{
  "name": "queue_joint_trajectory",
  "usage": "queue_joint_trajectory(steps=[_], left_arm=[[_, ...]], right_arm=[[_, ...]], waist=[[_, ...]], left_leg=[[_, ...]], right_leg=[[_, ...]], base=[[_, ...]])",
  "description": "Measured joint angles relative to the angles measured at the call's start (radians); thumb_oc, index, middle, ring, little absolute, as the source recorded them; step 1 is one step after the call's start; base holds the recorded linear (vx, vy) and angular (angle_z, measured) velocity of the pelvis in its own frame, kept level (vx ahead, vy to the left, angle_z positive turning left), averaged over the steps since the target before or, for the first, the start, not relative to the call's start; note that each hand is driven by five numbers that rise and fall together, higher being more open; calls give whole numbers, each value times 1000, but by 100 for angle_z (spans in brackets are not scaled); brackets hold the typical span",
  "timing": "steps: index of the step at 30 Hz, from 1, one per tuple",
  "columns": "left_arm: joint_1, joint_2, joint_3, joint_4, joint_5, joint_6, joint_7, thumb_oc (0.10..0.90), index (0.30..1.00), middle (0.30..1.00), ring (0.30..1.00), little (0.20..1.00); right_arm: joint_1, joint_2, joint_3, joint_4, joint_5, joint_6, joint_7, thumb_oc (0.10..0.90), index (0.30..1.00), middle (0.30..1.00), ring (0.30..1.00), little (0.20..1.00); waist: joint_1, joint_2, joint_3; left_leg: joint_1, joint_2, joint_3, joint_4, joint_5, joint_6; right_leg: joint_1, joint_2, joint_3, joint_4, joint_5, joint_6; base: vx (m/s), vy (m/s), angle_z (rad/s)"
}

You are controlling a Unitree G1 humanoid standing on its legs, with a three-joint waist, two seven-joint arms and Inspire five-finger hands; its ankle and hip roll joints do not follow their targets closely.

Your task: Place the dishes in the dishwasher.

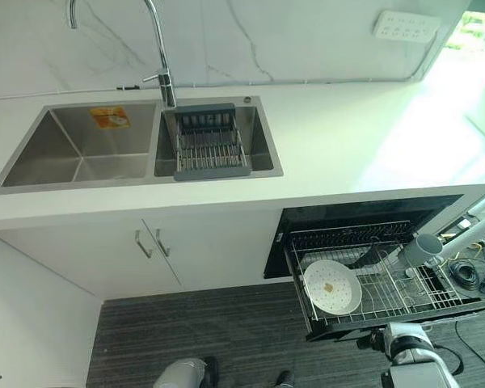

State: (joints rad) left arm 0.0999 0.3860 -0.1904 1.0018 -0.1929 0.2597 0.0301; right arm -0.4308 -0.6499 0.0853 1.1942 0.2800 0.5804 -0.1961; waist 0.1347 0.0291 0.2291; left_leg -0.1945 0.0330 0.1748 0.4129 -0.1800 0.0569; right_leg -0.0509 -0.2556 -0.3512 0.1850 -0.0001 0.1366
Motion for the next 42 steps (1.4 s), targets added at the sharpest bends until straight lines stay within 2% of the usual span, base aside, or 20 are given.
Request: queue_joint_trajectory(steps=[1, 2, 6, 8, 15, 19, 21, 23, 25, 27, 29, 31, 34, 42], left_arm=[[-3, 0, 0, 0, 0, -1, 1, 800, 900, 900, 900, 900], [-1, 0, 1, 6, -1, -2, 1, 800, 900, 900, 900, 900], [1, 0, 1, 11, -3, -14, 1, 800, 900, 900, 900, 900], [-3, -1, 0, 11, -3, -22, 1, 800, 900, 900, 900, 900], [-29, -1, 0, 6, -38, -30, 1, 800, 900, 900, 900, 900], [-50, 0, -5, -29, -41, -49, 0, 800, 900, 900, 900, 900], [-54, 0, -6, -33, -62, -58, -1, 800, 900, 900, 900, 900], [-61, -3, -7, -39, -78, -76, -3, 800, 900, 900, 900, 900], [-60, -4, -5, -51, -78, -81, -3, 800, 900, 900, 900, 900], [-57, -4, 4, -57, -78, -89, -8, 800, 900, 900, 900, 900], [-49, -4, 18, -65, -78, -95, -20, 800, 900, 900, 900, 900], [-46, -12, 18, -68, -78, -112, -30, 800, 900, 900, 900, 900], [-44, -22, 23, -68, -78, -139, -43, 800, 900, 900, 900, 900], [-44, -39, 29, -60, -78, -227, -81, 800, 900, 900, 900, 900]], right_arm=[[-10, -11, 0, 1, 0, 0, 0, 800, 900, 900, 900, 900], [-31, -21, 0, -1, -1, -28, 0, 800, 900, 900, 900, 900], [-108, -39, 0, 36, 0, -17, 2, 800, 900, 900, 900, 900], [-138, -56, 1, 37, -1, -17, 2, 800, 900, 900, 900, 900], [-319, -147, 53, 67, 0, -10, -21, 800, 900, 900, 900, 900], [-467, -203, 107, 79, 38, 2, -110, 800, 900, 900, 900, 900], [-524, -215, 122, 80, 38, -9, -143, 800, 900, 900, 900, 900], [-601, -244, 155, 80, 39, -20, -184, 800, 900, 900, 900, 900], [-650, -259, 179, 80, 38, -76, -225, 800, 900, 900, 900, 900], [-658, -267, 185, 78, 35, -167, -246, 800, 900, 900, 900, 900], [-657, -266, 186, 79, 34, -178, -288, 800, 900, 900, 900, 900], [-657, -264, 185, 79, 24, -232, -352, 800, 900, 900, 900, 900], [-644, -266, 185, 79, -37, -295, -386, 800, 900, 900, 900, 900], [-554, -252, 162, 78, -51, -509, -393, 800, 900, 900, 900, 900]], waist=[[4, 3, 8], [7, 3, 10], [13, 5, 13], [17, 15, 24], [49, 73, 89], [61, 112, 149], [68, 127, 170], [68, 152, 194], [70, 176, 212], [72, 196, 215], [72, 202, 217], [60, 217, 217], [51, 235, 216], [29, 239, 213]], left_leg=[[-1, -2, 0, 1, 0, 1], [-4, -5, -4, 2, -2, 3], [-22, -14, -23, 2, 1, 6], [-30, -19, -30, 4, 2, 8], [-59, -41, -51, 4, 8, 19], [-120, -53, -74, 1, 37, 30], [-137, -60, -79, -8, 47, 28], [-152, -73, -82, -30, 66, 32], [-156, -86, -83, -56, 84, 32], [-155, -95, -83, -76, 95, 35], [-153, -103, -82, -92, 102, 35], [-153, -112, -78, -114, 112, 40], [-151, -121, -73, -128, 120, 42], [-150, -120, -69, -141, 135, 37]], right_leg=[[0, -2, -1, 0, 0, 0], [0, -8, -6, -2, 0, 0], [1, -14, -32, -2, 5, 4], [1, -18, -45, -2, 4, 5], [-7, -34, -70, -7, 7, 12], [-54, -45, -95, -2, 12, 13], [-73, -51, -97, 2, 13, 13], [-93, -60, -102, 2, 18, 15], [-106, -69, -106, -1, 24, 19], [-108, -73, -108, -11, 31, 21], [-113, -79, -107, -16, 34, 25], [-115, -82, -107, -38, 49, 29], [-119, -88, -100, -52, 58, 35], [-120, -81, -94, -76, 80, 33]], base=[[46, 41, 7], [68, 42, 11], [51, 30, 16], [115, 33, 16], [22, 27, 13], [-44, 17, 21], [-47, 30, 10], [-23, 37, 13], [14, 38, 11], [22, 51, 8], [32, 63, 1], [28, 71, -2], [13, 59, -5], [-4, 16, -3]])
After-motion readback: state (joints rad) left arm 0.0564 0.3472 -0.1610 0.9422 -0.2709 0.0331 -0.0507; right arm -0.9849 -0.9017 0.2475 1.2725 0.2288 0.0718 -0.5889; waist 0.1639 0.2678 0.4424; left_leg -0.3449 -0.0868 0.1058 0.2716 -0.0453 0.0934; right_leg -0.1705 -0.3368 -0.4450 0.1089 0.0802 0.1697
